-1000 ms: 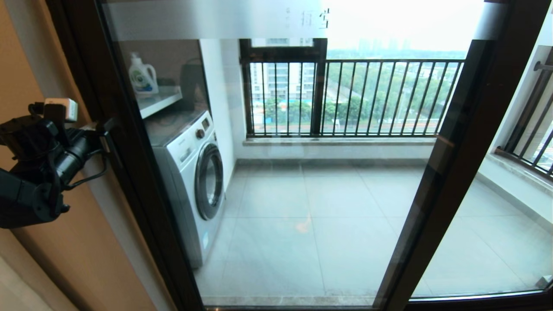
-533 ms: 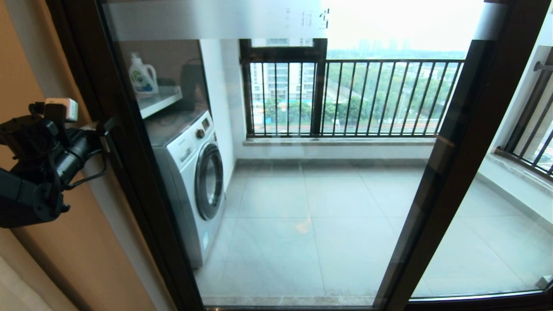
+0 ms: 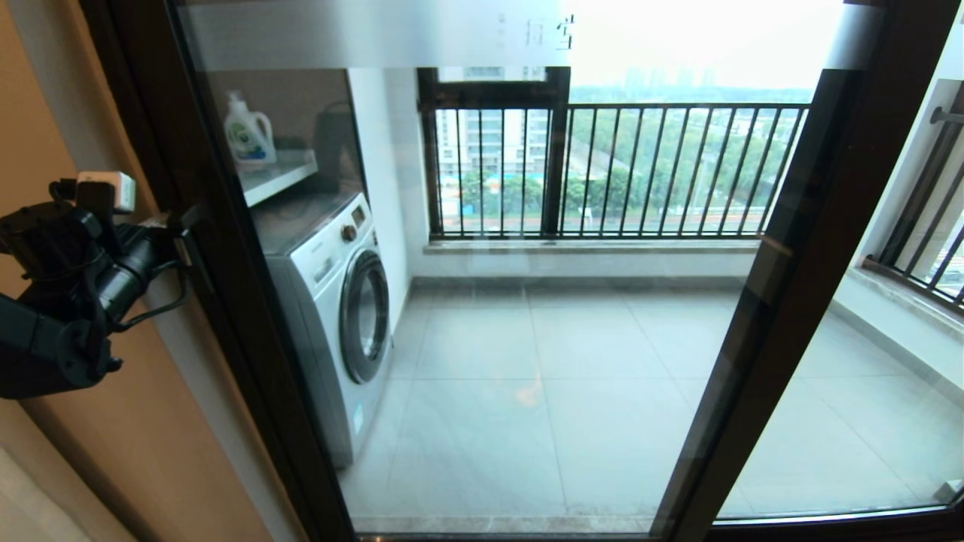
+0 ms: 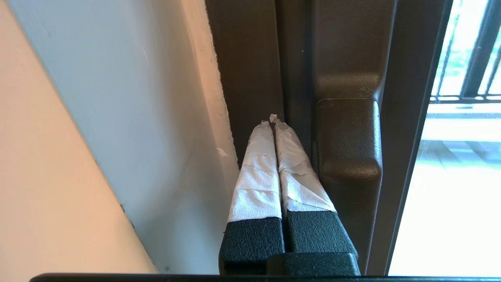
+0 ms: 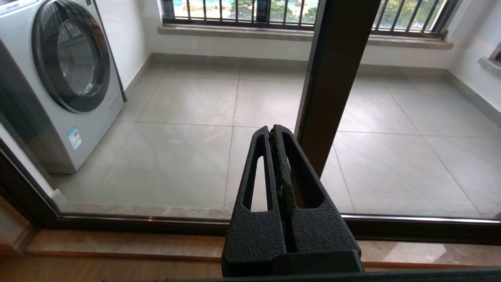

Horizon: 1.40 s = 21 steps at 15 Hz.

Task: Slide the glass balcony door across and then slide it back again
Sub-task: Open the slid door

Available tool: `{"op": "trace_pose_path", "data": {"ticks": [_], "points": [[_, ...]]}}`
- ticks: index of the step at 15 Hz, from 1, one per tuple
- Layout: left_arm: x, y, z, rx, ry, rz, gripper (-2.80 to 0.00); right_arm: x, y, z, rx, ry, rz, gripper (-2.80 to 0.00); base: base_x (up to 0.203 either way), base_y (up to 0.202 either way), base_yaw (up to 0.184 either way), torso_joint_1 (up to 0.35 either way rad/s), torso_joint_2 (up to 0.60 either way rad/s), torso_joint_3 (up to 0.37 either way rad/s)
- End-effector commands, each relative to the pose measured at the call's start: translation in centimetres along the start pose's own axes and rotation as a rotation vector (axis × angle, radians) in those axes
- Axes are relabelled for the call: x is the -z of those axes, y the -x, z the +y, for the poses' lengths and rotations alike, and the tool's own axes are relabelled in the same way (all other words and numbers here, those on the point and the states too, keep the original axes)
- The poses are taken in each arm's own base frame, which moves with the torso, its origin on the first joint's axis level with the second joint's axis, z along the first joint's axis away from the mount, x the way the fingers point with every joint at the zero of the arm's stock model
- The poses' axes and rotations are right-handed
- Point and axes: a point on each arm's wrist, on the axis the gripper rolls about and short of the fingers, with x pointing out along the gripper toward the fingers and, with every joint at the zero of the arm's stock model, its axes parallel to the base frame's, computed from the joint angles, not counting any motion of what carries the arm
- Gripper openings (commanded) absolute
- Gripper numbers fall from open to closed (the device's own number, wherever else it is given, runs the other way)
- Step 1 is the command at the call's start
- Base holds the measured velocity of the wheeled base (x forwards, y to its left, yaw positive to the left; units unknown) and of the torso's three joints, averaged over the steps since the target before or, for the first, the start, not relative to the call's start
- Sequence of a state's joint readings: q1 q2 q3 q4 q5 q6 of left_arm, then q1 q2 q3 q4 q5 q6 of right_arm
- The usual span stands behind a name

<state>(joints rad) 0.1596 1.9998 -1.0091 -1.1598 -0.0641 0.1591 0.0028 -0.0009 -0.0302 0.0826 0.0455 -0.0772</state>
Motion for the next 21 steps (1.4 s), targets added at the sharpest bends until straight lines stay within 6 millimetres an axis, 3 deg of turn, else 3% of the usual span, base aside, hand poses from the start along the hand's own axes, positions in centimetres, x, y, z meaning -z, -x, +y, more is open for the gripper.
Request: {"op": "trace_pose_path", "data": {"ticks": [1, 13, 21], "points": [[-0.5, -0.1, -3.2, 0.069, 0.012, -0.015, -2.80, 0.0, 0.0, 0.0, -0.001, 0.001, 0.001, -2.80, 0.000, 0.000, 0.000, 0.000, 0.00, 0.000], [-0.7, -0.1, -3.4, 0.073, 0.013, -0.020, -2.80, 0.0, 0.0, 0.0, -0.001, 0.001, 0.001, -2.80, 0.000, 0.000, 0.000, 0.000, 0.00, 0.000], [-1.0, 0.0, -5.1, 0.115, 0.021, -0.027, -2.80, 0.0, 0.0, 0.0, -0.001, 0.001, 0.001, -2.80, 0.000, 0.000, 0.000, 0.000, 0.00, 0.000]]}}
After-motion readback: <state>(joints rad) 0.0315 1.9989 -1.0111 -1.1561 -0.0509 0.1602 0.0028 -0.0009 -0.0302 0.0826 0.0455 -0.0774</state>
